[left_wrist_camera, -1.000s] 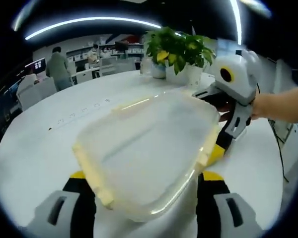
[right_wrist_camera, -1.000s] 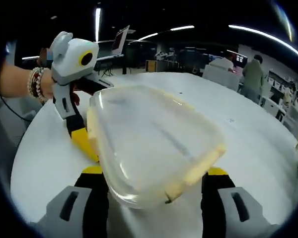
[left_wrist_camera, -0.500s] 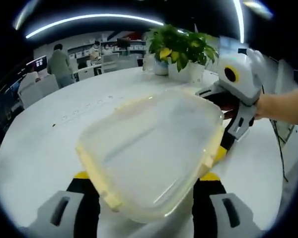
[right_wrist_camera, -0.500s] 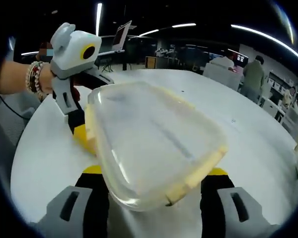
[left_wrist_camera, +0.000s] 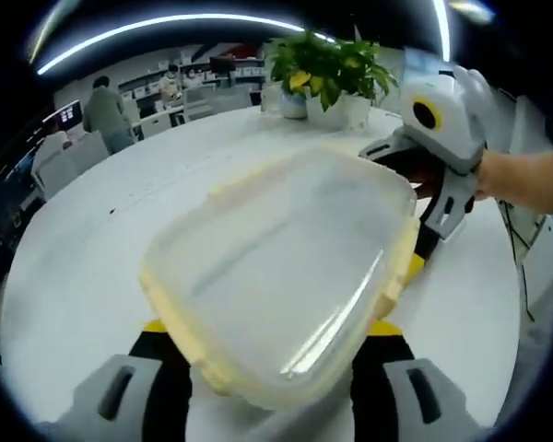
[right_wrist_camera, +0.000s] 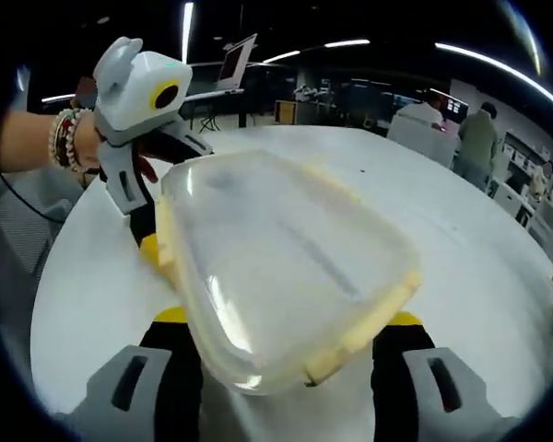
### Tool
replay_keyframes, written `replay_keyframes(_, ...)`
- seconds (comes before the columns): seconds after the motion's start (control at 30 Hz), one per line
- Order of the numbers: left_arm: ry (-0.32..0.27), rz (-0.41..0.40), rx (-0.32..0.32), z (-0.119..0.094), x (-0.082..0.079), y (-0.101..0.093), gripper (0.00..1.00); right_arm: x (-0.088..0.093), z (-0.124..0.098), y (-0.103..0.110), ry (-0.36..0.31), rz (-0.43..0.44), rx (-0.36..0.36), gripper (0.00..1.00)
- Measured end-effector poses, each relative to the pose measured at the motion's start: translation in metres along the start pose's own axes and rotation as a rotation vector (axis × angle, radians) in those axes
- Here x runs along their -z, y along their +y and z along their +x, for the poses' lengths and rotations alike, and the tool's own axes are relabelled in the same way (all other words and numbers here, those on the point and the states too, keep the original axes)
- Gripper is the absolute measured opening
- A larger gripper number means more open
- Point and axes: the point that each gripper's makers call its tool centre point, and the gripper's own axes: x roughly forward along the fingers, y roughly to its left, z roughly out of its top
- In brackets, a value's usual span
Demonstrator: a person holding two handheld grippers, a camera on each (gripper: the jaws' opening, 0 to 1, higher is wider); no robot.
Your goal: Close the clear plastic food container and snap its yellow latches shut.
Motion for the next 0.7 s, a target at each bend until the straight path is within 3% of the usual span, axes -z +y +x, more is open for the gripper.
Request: replay_keyframes(0.7, 0.042, 0.046, 0.043, -0.066, 0.065, 0.013, 0.64, -0.023, 0.022, 0.088, 0.021, 0.041, 0.017, 0.72)
